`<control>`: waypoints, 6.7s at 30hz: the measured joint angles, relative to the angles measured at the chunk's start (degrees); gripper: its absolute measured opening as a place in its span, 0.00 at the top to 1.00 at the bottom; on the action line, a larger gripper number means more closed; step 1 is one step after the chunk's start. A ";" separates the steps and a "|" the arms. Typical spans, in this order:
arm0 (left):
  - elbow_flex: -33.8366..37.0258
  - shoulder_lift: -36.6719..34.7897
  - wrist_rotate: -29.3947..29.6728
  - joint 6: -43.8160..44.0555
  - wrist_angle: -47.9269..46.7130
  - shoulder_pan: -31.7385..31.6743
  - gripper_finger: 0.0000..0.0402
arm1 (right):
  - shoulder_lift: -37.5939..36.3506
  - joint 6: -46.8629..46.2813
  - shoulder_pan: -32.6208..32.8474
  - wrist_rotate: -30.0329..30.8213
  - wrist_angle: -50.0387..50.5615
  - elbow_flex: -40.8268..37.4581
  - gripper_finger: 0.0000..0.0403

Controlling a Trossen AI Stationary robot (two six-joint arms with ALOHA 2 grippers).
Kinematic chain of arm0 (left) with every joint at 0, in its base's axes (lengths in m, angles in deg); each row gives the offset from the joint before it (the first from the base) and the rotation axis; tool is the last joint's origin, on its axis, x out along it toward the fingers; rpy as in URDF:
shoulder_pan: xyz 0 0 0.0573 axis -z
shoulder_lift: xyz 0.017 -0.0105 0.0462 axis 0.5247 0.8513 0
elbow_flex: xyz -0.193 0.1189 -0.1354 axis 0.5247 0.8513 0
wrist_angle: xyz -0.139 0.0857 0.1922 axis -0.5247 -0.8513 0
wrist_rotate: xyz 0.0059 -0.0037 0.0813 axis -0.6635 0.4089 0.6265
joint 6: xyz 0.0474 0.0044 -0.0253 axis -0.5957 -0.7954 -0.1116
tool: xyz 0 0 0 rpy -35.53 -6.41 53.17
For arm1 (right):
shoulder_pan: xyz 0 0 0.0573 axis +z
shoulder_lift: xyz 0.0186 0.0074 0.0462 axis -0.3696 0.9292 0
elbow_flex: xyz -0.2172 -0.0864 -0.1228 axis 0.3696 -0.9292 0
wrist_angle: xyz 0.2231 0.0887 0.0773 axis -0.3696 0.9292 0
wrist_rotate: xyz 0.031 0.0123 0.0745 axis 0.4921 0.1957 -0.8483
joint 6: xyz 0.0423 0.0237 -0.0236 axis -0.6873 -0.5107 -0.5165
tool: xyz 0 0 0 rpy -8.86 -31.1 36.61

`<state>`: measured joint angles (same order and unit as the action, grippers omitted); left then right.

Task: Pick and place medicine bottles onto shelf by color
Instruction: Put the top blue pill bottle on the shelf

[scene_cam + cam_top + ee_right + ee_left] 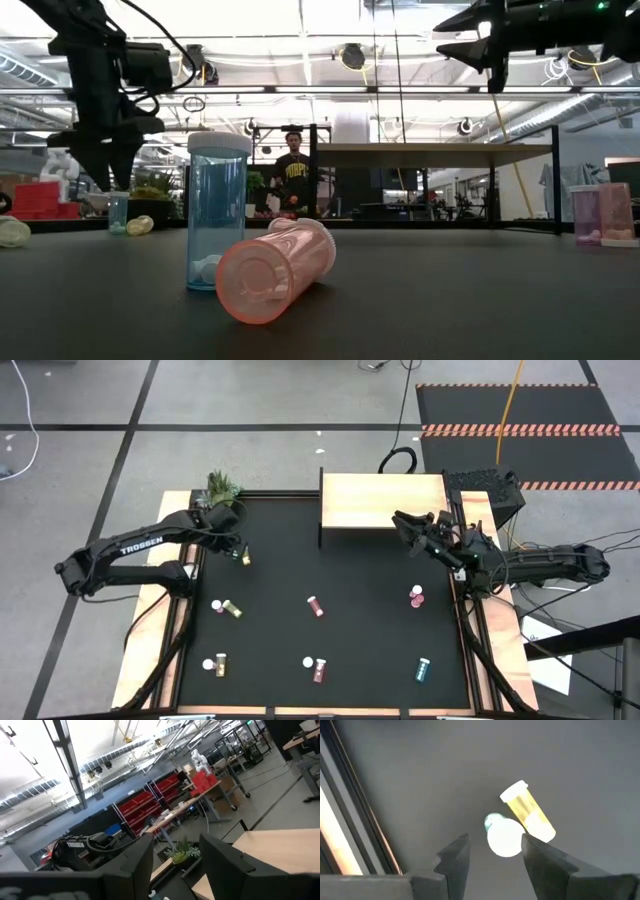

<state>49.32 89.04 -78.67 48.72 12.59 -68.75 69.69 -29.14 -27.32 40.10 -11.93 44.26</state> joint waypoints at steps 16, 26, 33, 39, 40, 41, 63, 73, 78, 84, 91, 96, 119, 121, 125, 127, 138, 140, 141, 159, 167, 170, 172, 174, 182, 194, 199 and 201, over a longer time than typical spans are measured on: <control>0.00 2.63 -1.21 -6.42 2.20 0.11 0.56 | 0.10 -1.22 0.00 1.13 -0.13 0.00 0.61; 0.07 3.34 -1.33 -7.49 3.63 0.09 0.56 | 0.10 -2.69 0.00 1.11 -0.21 0.00 0.61; 0.15 2.59 -0.87 -7.71 3.18 0.06 0.56 | 0.10 -2.87 0.00 1.11 -0.22 0.00 0.61; 0.31 0.69 0.34 -8.41 2.36 0.04 0.46 | 0.10 -3.13 0.00 1.11 -0.22 0.00 0.61; 0.31 0.65 0.41 -8.76 2.43 0.04 0.44 | 0.09 -3.29 -0.01 1.11 -0.22 0.00 0.61; 0.31 0.68 0.41 -9.05 2.54 0.04 0.42 | 0.10 -3.39 -0.01 1.11 -0.22 0.00 0.61; 0.31 4.93 -0.02 -10.77 3.17 0.04 0.48 | 0.08 -4.20 -0.02 0.97 -0.22 0.00 0.61; 0.31 6.34 -0.16 -10.90 3.41 0.07 0.56 | 0.08 -4.13 -0.02 0.96 -0.22 0.00 0.61; 0.31 6.31 -0.24 -11.19 3.60 0.07 0.66 | 0.08 -4.07 -0.02 0.98 -0.22 0.00 0.61; 0.22 6.31 -1.20 -11.18 3.47 0.07 0.70 | 0.08 -4.11 -0.02 0.98 -0.22 0.00 0.61; -6.95 6.31 -4.40 -12.15 -2.07 0.07 0.67 | -0.59 -3.14 -0.02 0.97 -0.24 0.02 0.61; -18.70 7.23 -4.37 -15.22 -4.27 0.07 0.70 | -1.11 -1.68 -0.02 0.94 -0.22 0.02 0.61; -97.47 55.54 -3.94 -29.65 -16.62 0.82 0.72 | -1.25 -2.49 -0.02 -1.99 10.29 0.04 0.61; -98.21 57.98 -4.05 -29.62 -14.58 1.56 0.72 | -1.27 -3.20 -0.02 -1.97 11.19 0.04 0.61; -97.57 60.50 -4.91 -28.33 -11.02 2.61 0.72 | -1.25 -4.17 -0.04 -1.88 12.75 0.04 0.61; -97.55 62.17 -5.02 -27.65 -9.85 3.01 0.72 | -1.27 -4.36 -0.04 -1.88 13.09 0.04 0.61; -97.50 64.15 -5.84 -28.90 -7.42 6.08 0.69 | -0.93 -0.05 -2.15 -3.06 15.18 1.98 0.61; -97.84 63.13 -6.13 -30.04 -8.36 6.62 0.69 | -0.06 3.90 -3.41 -4.77 19.75 6.18 0.61; -98.02 62.27 -6.25 -30.53 -8.33 6.87 0.69 | 0.73 6.34 -4.14 -5.29 23.26 9.10 0.61; -98.09 53.84 -13.54 -37.66 -15.54 13.74 0.69 | 26.59 29.83 -12.52 -20.17 41.50 43.01 0.41; -98.09 53.50 -11.00 -36.83 -16.19 14.38 0.69 | 25.46 26.67 -12.26 -21.98 44.20 43.04 0.42; -98.07 53.50 -11.00 -36.65 -16.63 14.38 0.69 | 25.55 25.03 -11.69 -23.48 45.44 42.53 0.42; -98.07 53.50 -11.00 -36.65 -16.59 14.38 0.69 | 25.52 24.38 -10.92 -23.46 45.30 41.74 0.42; -98.07 53.50 -11.01 -36.73 -16.55 14.38 0.69 | 25.52 24.30 -10.26 -22.98 45.32 40.95 0.42; -98.07 53.50 -12.08 -37.12 -15.67 14.54 0.69 | 26.27 24.27 -10.03 -22.82 44.55 39.52 0.42; -97.52 55.31 -10.31 -38.20 -11.55 14.95 0.68 | 26.18 27.17 -10.44 -18.09 44.41 39.41 0.42; -94.90 57.52 -5.39 -37.66 -5.91 13.87 0.68 | 26.18 23.89 -11.55 -17.97 44.82 39.45 0.42; -93.92 59.12 -2.56 -37.06 -4.91 13.22 0.68 | 26.18 22.18 -11.69 -17.86 45.39 39.45 0.42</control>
<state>-44.61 148.16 -81.23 11.66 7.68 -55.53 95.87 -6.96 -39.00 22.24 33.47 83.71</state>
